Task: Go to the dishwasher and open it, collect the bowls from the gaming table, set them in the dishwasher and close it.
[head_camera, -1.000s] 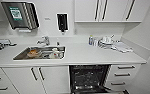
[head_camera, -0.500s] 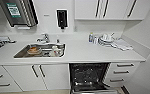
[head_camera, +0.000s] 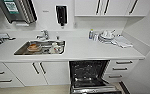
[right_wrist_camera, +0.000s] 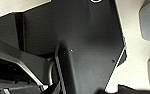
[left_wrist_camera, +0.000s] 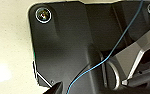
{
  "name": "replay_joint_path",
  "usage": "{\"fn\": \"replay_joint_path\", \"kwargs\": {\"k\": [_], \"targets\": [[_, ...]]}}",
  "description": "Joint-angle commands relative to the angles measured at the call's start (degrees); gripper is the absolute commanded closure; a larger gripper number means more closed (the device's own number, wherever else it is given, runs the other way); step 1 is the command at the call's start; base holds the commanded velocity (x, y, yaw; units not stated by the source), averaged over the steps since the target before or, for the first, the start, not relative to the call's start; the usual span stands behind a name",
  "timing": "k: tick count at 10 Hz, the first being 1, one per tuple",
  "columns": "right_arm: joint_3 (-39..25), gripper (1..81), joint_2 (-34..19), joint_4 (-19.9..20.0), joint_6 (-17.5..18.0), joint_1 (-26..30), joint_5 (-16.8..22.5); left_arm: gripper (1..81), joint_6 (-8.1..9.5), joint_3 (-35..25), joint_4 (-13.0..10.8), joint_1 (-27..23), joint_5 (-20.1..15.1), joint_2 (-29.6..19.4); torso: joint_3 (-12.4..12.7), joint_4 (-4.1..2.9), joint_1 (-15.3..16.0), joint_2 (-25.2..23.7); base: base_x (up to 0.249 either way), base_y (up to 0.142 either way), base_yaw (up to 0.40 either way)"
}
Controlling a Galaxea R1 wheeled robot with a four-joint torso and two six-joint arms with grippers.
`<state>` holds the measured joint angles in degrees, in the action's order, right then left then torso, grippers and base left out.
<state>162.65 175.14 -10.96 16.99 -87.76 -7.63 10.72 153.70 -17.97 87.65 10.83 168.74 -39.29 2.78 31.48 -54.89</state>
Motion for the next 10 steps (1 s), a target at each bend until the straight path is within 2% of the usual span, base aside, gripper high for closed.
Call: {"fn": "replay_joint_path", "kwargs": {"k": [1, 2, 3, 5, 6, 10], "targets": [[-0.83, 1.0, -2.22, 5.51, -3.99, 1.93, 2.01, 1.0, 0.01, 0.11, 0.04, -0.42, -3.09, -0.24, 0.00, 0.00, -3.58, 5.55, 0.000, 0.000, 0.000], [-1.46, 1.0, -2.32, 5.42, -3.64, 1.75, 2.80, 1.0, 0.01, 0.11, 0.12, -0.50, -3.09, -0.24, -0.02, 0.00, -4.92, 7.63, 0.000, 0.000, 0.000], [-1.82, 1.0, -2.22, 5.42, -3.55, 1.57, 2.79, 1.0, 0.01, 0.11, 0.04, -0.59, -3.09, -0.07, 5.71, 0.00, -6.32, 9.77, 0.000, 0.000, 0.000], [-1.91, 1.0, -2.23, 5.25, -4.07, 1.49, 2.80, 1.0, 0.01, 0.11, -0.05, -0.68, -3.09, -0.07, 6.50, 0.00, -8.44, 13.18, 0.000, 0.000, 0.000], [-1.82, 1.0, -2.23, 5.16, -4.16, 1.49, 2.80, 1.0, 0.01, 0.20, -0.05, -0.77, -3.09, -0.07, 7.93, 0.00, -9.42, 14.73, 0.000, 0.000, 0.000], [-1.91, 1.0, -2.23, 5.16, -4.16, 1.49, 2.80, 1.0, 0.01, 0.20, -0.05, -0.77, -3.09, 0.02, 16.14, 0.00, -14.65, 22.64, 0.000, 0.000, 0.000]]}}
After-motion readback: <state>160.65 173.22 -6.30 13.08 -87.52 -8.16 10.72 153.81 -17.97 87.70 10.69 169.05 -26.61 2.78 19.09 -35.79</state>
